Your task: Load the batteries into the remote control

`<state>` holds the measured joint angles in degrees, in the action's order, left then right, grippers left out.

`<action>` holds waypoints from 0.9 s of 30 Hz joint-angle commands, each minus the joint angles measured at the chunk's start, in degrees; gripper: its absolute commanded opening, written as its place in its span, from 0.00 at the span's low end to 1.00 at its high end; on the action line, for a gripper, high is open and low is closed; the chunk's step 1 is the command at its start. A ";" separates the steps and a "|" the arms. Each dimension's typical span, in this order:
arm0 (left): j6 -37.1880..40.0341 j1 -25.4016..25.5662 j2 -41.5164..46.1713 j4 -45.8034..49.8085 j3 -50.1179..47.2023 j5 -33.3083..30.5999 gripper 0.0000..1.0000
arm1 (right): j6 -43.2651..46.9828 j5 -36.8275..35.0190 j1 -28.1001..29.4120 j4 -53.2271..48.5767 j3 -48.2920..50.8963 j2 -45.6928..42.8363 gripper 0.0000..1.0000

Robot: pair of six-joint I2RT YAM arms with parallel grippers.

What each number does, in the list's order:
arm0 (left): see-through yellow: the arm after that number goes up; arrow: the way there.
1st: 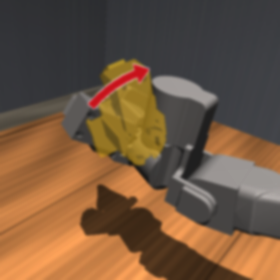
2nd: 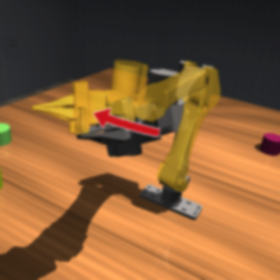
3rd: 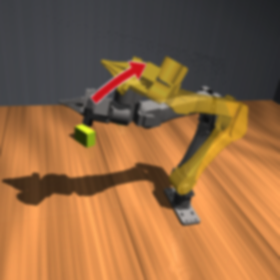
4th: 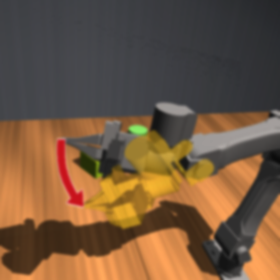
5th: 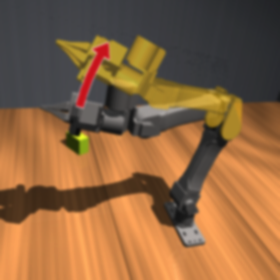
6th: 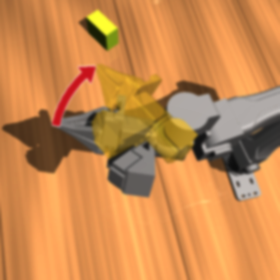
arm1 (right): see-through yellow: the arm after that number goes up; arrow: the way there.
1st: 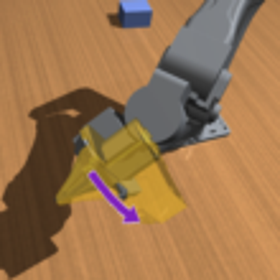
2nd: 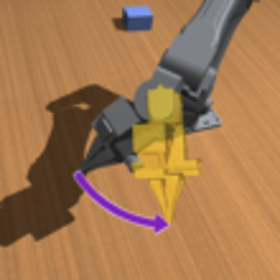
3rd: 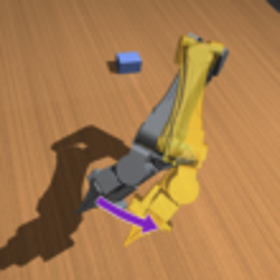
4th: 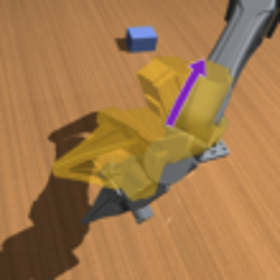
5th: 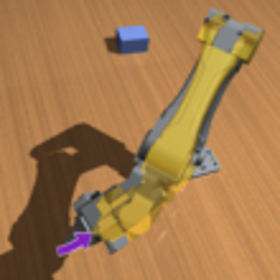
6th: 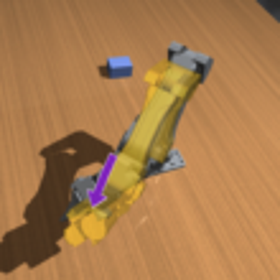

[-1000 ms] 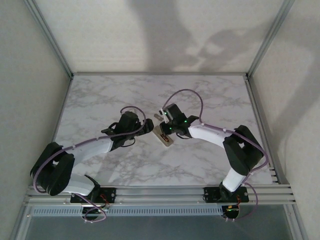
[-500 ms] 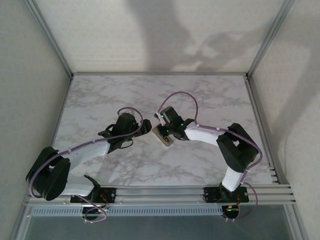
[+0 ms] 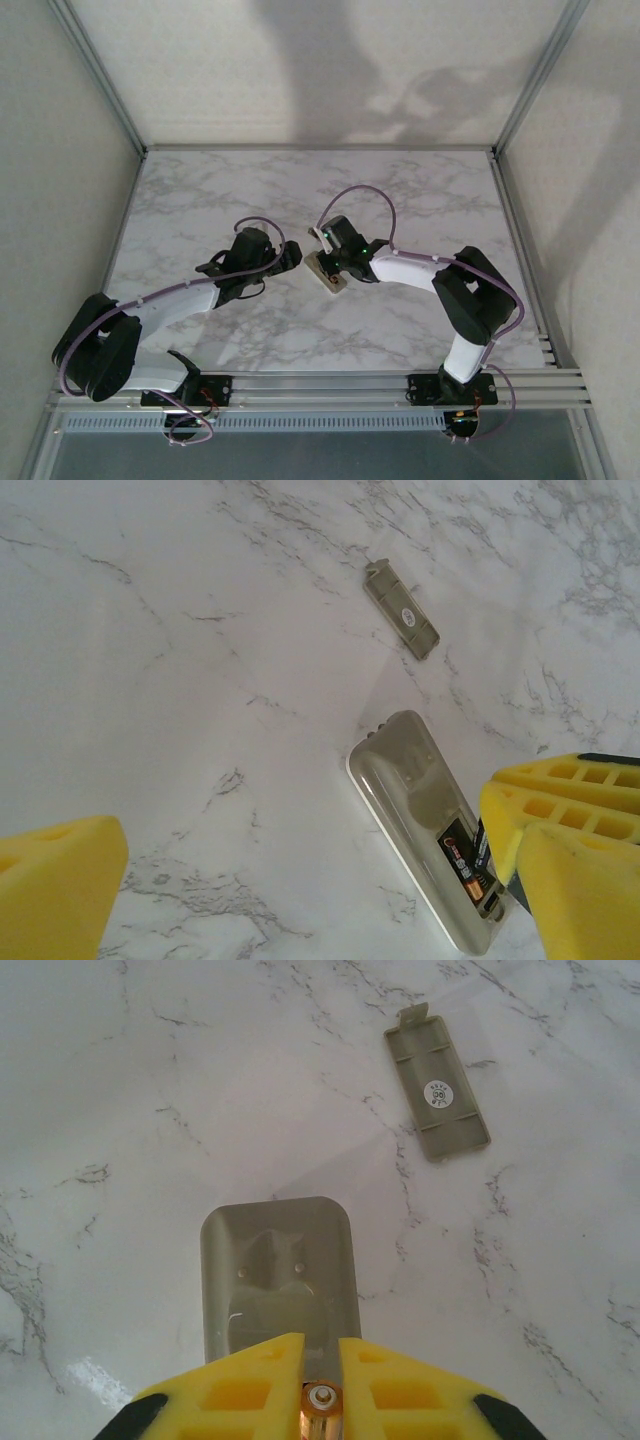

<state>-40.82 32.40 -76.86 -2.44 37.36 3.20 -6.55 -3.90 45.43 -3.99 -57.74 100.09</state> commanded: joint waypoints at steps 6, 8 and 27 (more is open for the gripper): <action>-1.02 -0.68 1.54 -0.99 -1.24 0.23 1.00 | 1.62 -0.78 1.79 2.54 2.31 1.40 0.18; -0.97 -0.75 1.68 -0.98 -1.31 0.24 0.99 | 1.78 -0.70 2.10 2.85 2.71 1.51 0.19; -1.04 -0.77 2.02 -1.50 -1.40 0.90 1.00 | -0.49 -1.55 2.38 2.02 3.59 -2.50 0.41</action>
<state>-41.25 32.12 -76.12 -2.81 36.62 3.29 -5.78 -4.54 47.29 -1.15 -54.46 100.51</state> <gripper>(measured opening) 0.995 0.412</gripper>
